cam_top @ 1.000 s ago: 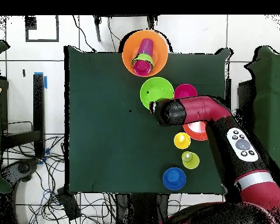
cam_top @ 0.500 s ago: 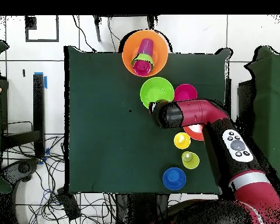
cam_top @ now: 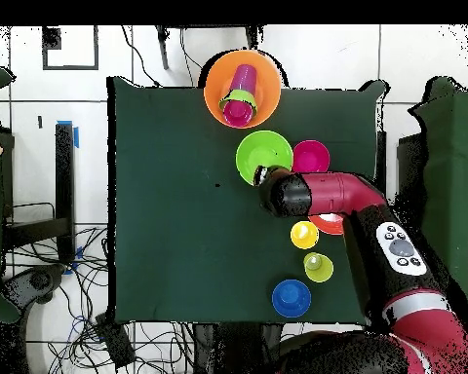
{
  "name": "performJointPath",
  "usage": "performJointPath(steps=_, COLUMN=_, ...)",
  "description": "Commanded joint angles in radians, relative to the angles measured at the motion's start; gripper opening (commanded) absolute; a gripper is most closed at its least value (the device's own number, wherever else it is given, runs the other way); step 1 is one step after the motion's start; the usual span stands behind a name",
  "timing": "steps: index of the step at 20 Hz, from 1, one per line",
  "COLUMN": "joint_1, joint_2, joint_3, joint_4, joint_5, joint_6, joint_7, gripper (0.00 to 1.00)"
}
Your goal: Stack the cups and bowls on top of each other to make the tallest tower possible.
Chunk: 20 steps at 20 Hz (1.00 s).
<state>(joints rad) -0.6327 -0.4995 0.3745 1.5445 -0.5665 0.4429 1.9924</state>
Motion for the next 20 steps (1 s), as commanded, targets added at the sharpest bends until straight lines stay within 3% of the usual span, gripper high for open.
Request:
performJointPath(steps=1, joint_1=0.025, joint_2=-0.013, joint_3=-0.051, joint_4=0.053, joint_5=0.037, joint_6=-0.018, joint_7=0.126, gripper=1.0)
performJointPath(steps=10, joint_1=0.052, joint_2=-0.083, joint_3=-0.067, joint_4=0.071, joint_5=0.097, joint_6=0.072, joint_7=0.096, gripper=1.0)
performJointPath(steps=16, joint_1=0.067, joint_2=-0.108, joint_3=-0.079, joint_4=0.105, joint_5=0.117, joint_6=0.052, joint_7=0.089, gripper=1.0)
performJointPath(steps=20, joint_1=0.055, joint_2=-0.096, joint_3=-0.077, joint_4=0.128, joint_5=0.111, joint_6=-0.012, joint_7=0.085, gripper=1.0)
